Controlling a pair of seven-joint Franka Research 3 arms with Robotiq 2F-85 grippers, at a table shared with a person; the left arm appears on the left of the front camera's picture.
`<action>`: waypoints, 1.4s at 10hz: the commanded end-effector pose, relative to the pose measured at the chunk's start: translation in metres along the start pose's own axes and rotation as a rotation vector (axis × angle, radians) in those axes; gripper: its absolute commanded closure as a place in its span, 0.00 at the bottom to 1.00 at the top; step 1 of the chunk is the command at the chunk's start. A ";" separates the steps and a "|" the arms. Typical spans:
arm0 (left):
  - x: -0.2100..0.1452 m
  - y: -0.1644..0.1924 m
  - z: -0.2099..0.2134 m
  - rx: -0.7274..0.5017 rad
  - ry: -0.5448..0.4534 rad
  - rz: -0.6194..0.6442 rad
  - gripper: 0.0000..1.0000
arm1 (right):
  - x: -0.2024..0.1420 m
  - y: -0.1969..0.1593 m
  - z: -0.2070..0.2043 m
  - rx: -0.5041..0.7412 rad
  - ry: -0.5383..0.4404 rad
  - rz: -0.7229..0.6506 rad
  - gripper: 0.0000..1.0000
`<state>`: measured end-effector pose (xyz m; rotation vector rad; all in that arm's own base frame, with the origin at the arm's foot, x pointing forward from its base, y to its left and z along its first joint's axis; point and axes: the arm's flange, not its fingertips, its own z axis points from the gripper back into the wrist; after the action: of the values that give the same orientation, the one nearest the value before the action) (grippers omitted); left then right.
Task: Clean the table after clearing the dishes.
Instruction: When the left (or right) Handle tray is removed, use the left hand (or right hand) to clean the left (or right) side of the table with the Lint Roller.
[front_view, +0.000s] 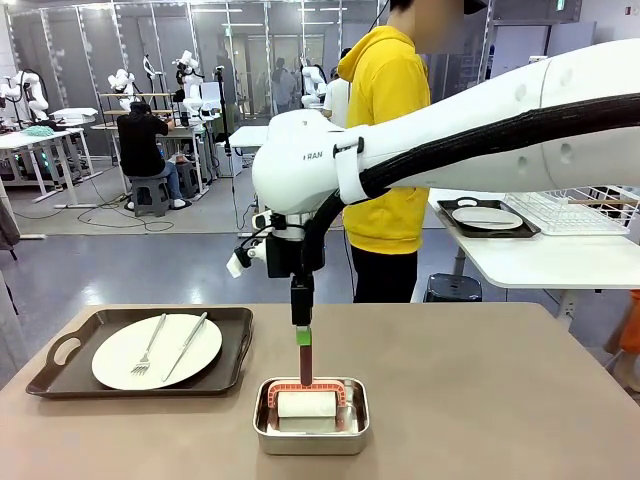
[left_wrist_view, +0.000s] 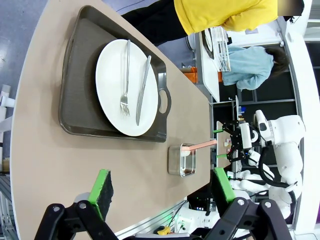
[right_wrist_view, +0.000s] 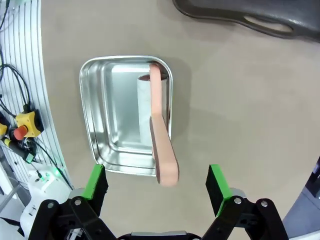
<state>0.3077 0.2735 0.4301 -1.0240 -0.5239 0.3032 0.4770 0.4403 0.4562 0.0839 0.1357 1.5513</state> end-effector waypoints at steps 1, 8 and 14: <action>-0.001 -0.002 0.003 -0.013 0.001 -0.004 0.00 | 0.000 0.003 -0.009 -0.021 0.033 0.043 0.00; -0.001 -0.002 0.003 -0.013 0.001 -0.004 0.00 | -0.012 0.004 -0.048 -0.063 -0.009 0.051 0.00; -0.001 -0.002 0.003 -0.013 0.001 -0.004 0.00 | -0.019 0.011 -0.049 -0.080 -0.033 0.048 0.19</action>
<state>0.3077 0.2735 0.4301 -1.0240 -0.5240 0.3033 0.4702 0.4272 0.4130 0.0447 0.0723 1.5814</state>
